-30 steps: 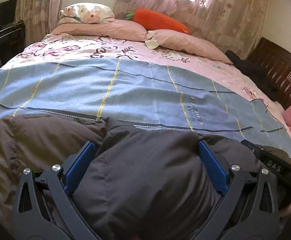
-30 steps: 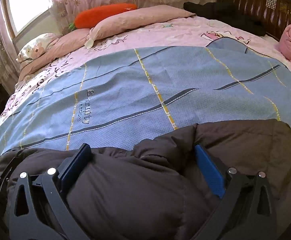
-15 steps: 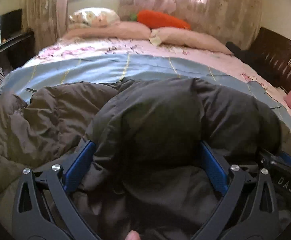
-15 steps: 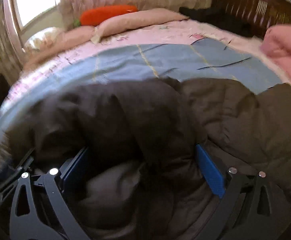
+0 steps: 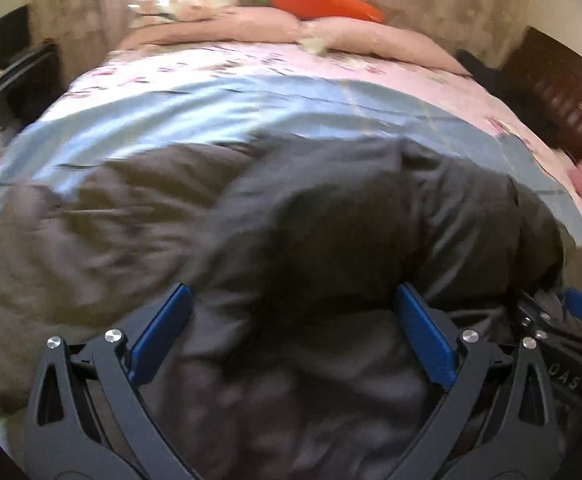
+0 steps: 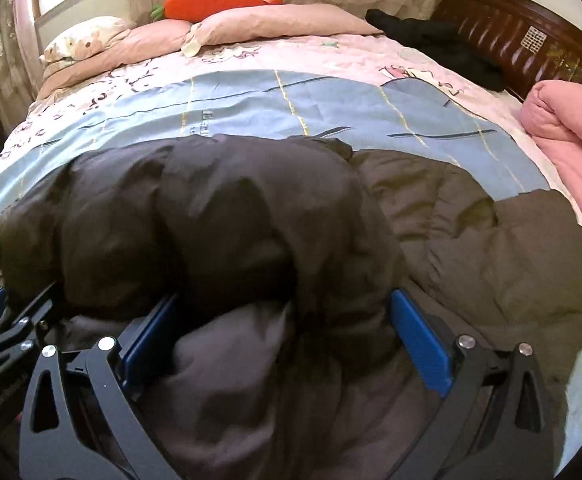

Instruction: Fold large clothes

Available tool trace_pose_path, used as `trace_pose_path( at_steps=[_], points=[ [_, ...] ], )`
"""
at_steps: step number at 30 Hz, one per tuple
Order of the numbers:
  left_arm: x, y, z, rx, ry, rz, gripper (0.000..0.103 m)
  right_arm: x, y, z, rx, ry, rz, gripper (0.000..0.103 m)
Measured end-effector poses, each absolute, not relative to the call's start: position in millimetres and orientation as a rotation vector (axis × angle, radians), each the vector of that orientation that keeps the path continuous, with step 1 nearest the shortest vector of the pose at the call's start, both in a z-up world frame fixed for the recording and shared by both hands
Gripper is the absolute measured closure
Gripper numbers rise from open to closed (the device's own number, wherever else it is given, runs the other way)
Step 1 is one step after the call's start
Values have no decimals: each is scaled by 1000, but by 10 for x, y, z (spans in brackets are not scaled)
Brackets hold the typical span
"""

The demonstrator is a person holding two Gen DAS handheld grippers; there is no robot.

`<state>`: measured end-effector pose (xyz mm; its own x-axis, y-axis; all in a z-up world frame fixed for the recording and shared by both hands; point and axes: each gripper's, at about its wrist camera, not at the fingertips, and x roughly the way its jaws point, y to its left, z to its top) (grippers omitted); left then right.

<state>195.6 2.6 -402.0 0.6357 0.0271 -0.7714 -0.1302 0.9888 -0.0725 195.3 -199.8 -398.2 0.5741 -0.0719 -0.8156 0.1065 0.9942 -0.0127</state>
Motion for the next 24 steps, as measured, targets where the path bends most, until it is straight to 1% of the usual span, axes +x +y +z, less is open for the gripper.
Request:
trace_pose_path(
  at_steps=[4, 8, 10, 13, 16, 19, 22, 24],
  points=[
    [1427, 808, -3571, -301, 744, 240, 2, 1811, -1809, -3753, 35, 945, -75, 1],
    [966, 1841, -3433, -446, 745, 431, 2, 1722, -1500, -3670, -13, 943, -17, 1],
    [774, 2430, -3519, -514, 780, 491, 2, 1696, -1355, -3643, -33, 928, -4, 1],
    [564, 3079, -3691, -596, 780, 598, 2, 1704, -1173, -3647, -29, 928, 18, 1],
    [398, 3753, -4033, -772, 794, 672, 2, 1730, -988, -3691, -45, 941, 45, 1],
    [322, 4165, -4301, -869, 833, 723, 2, 1740, -852, -3730, -80, 950, 65, 1],
    [278, 4439, -4461, -977, 762, 667, 2, 1727, -801, -3782, -96, 959, 66, 1],
    [322, 4550, -4585, -1017, 750, 682, 2, 1703, -805, -3855, -100, 982, 60, 1]
  ],
)
